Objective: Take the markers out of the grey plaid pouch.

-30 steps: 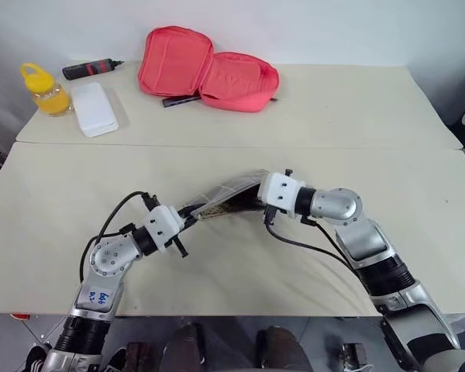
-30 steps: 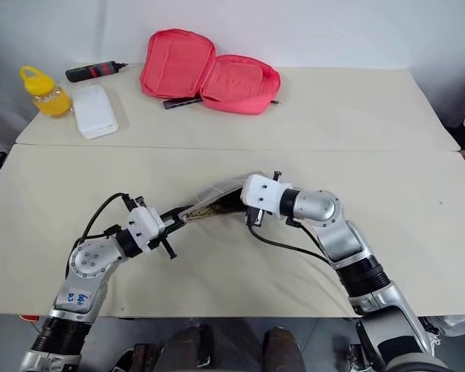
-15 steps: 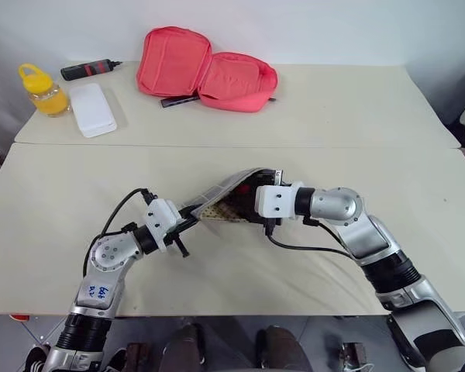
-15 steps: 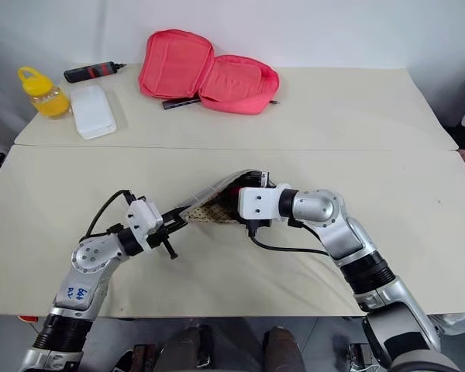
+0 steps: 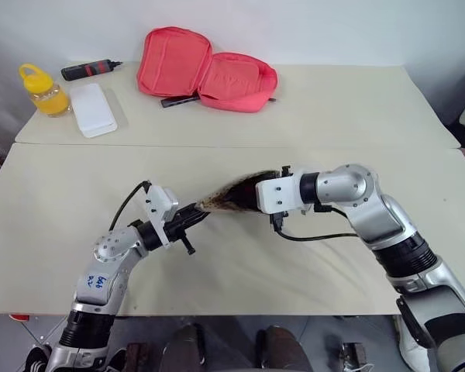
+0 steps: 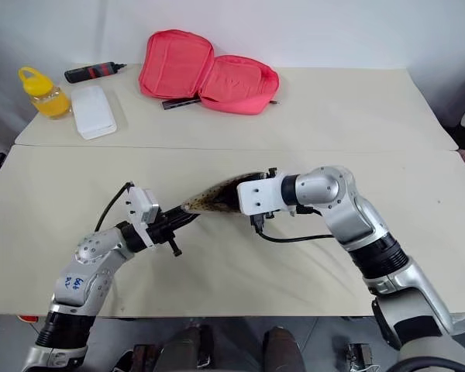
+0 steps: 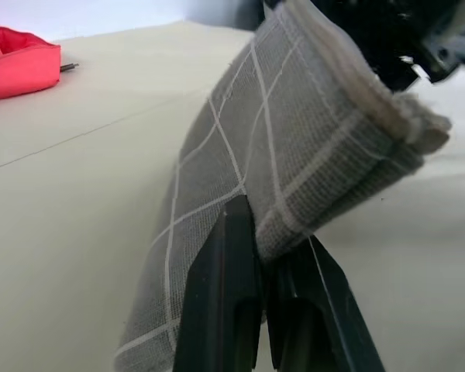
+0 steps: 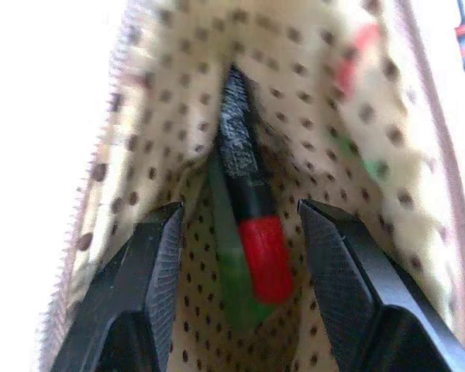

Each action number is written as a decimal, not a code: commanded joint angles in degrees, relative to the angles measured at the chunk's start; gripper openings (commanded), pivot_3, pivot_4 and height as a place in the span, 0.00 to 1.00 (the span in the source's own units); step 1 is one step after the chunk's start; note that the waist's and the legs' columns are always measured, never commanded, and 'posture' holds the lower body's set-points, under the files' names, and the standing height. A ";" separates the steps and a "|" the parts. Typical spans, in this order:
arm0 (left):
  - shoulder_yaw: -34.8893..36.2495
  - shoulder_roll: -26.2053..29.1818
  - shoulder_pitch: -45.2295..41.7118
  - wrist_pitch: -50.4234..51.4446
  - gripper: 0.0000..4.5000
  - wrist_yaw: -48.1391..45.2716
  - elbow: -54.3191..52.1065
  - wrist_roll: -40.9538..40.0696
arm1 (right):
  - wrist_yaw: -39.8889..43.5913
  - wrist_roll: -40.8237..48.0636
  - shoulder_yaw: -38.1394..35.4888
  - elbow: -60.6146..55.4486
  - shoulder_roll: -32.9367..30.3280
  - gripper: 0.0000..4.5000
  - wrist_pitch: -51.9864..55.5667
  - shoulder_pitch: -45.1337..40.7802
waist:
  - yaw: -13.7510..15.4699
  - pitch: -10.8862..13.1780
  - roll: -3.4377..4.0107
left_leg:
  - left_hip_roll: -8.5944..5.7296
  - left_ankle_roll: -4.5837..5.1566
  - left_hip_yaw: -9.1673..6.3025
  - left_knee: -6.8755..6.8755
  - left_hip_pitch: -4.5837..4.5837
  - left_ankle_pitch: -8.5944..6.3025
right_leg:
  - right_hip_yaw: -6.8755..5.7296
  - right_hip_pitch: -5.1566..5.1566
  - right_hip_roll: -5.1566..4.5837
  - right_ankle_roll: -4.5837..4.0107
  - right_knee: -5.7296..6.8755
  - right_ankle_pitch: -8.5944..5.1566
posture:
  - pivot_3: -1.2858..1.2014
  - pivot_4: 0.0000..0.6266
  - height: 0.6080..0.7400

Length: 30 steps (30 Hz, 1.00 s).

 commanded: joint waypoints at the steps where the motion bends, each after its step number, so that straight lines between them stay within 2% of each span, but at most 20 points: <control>1: 0.37 -0.73 -1.10 6.44 0.00 -1.35 -3.81 -6.58 | 5.61 2.39 -0.49 -4.26 -1.92 0.54 5.72 -3.43 | 0.05 0.00 0.00 | 0.01 0.00 -0.01 0.00 0.00 0.00 | 0.00 0.00 0.00 0.00 0.01 0.00 | 0.52 0.24 1.00; 5: 0.82 -2.39 -1.64 14.93 0.00 -1.02 -4.38 -13.40 | 11.78 3.02 0.24 -4.91 -4.70 0.54 11.73 -6.43 | 0.16 0.00 0.00 | 0.00 0.02 -0.05 0.03 -0.01 -0.01 | -0.02 0.06 -0.01 0.00 -0.03 0.00 | 0.52 0.24 1.00; 9: 1.13 -4.85 -2.43 16.74 0.00 -0.79 -2.43 -14.93 | 13.13 1.98 2.48 -4.94 -4.23 0.54 14.87 -6.66 | 0.05 0.00 0.00 | -0.05 0.03 -0.09 0.07 0.01 -0.02 | -0.04 0.10 0.01 0.00 -0.04 0.00 | 0.52 0.24 1.00; 14: -0.33 -5.26 -2.04 16.88 0.00 -1.86 -1.12 -12.71 | 10.48 -1.78 5.74 -2.09 -3.91 0.54 12.13 -4.97 | 0.08 0.00 0.00 | -0.12 0.03 -0.08 0.16 0.00 -0.02 | -0.03 0.11 0.04 0.00 -0.03 0.00 | 0.52 0.24 1.00; 23: 0.12 -6.02 -1.62 16.85 0.00 -1.49 -1.48 -12.41 | 6.07 -3.80 6.26 2.92 -1.46 0.54 6.79 -4.40 | 0.02 0.00 0.00 | -0.12 0.02 -0.10 0.31 0.01 -0.04 | -0.04 0.20 0.05 0.00 -0.03 0.00 | 0.52 0.24 1.00; 26: -0.01 -6.04 -1.59 16.35 0.00 -1.31 -1.46 -11.67 | 5.79 -3.06 5.88 2.58 -0.56 0.42 6.99 -4.14 | -0.05 0.00 0.00 | -0.10 0.01 -0.10 0.32 0.02 -0.05 | -0.04 0.21 0.06 0.00 -0.03 0.00 | 0.52 0.24 1.00; 30: -0.02 -6.12 -1.57 15.75 0.00 -1.19 -1.55 -10.93 | 5.82 -2.92 5.53 2.51 -0.21 0.15 6.76 -4.15 | -0.04 0.00 0.00 | -0.09 0.01 -0.10 0.34 0.01 -0.05 | -0.04 0.21 0.08 0.00 -0.03 0.00 | 0.52 0.24 1.00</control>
